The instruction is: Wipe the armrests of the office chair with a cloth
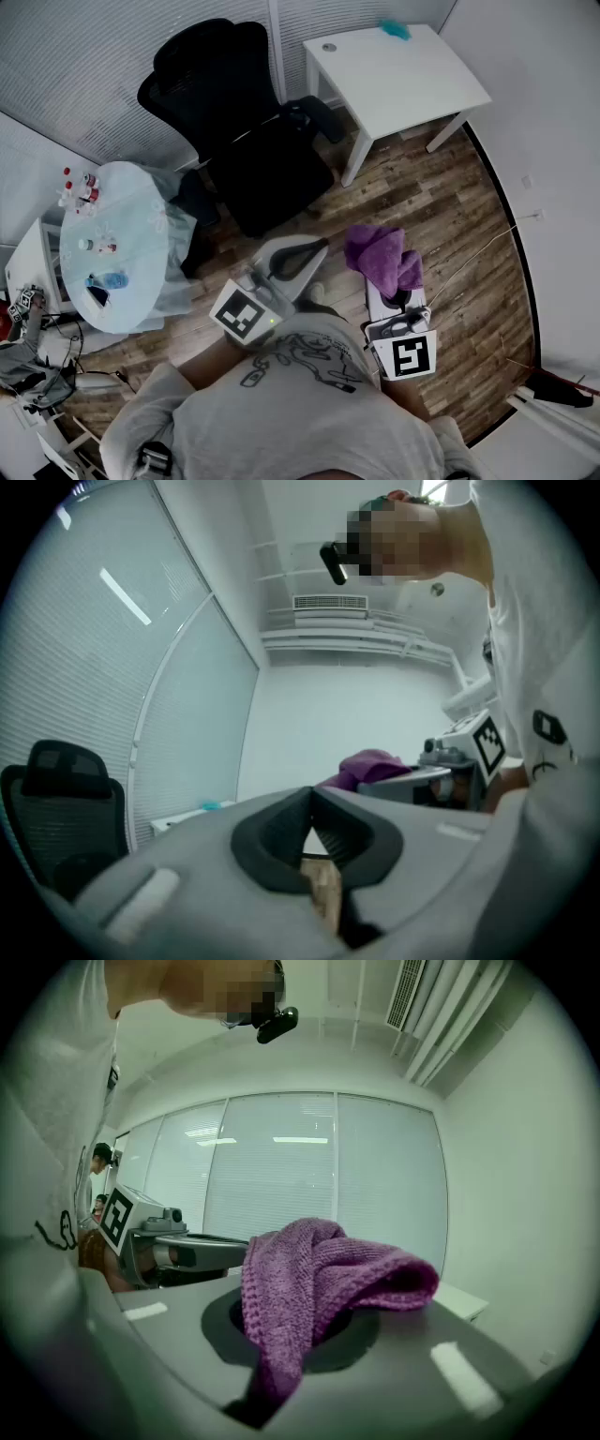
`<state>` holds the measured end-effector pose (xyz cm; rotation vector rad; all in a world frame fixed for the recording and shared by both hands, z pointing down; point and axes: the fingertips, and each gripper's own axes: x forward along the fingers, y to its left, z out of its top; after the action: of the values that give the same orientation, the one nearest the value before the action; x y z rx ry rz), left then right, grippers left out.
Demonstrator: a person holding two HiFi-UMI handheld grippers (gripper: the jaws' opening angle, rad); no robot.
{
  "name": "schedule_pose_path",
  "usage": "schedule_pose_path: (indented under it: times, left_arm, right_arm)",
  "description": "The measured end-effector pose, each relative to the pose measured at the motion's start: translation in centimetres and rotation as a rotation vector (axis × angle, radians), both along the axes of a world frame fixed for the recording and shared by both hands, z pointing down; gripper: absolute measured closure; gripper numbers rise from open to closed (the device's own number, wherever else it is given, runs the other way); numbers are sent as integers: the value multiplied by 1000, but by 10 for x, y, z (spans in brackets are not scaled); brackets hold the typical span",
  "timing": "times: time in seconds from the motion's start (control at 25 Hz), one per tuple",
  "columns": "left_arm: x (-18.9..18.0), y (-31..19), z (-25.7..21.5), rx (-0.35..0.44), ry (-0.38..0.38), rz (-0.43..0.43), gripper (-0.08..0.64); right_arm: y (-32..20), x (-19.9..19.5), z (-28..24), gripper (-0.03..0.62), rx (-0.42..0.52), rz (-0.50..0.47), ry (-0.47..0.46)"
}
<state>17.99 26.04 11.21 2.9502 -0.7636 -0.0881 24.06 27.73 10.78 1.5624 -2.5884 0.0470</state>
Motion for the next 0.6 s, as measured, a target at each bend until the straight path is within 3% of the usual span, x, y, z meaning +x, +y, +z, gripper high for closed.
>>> schedule_pose_path:
  times: [0.6]
  left_arm:
    - [27, -8, -5, 6, -6, 11, 560]
  right_arm:
    - [-6, 21, -5, 563, 0, -28, -26]
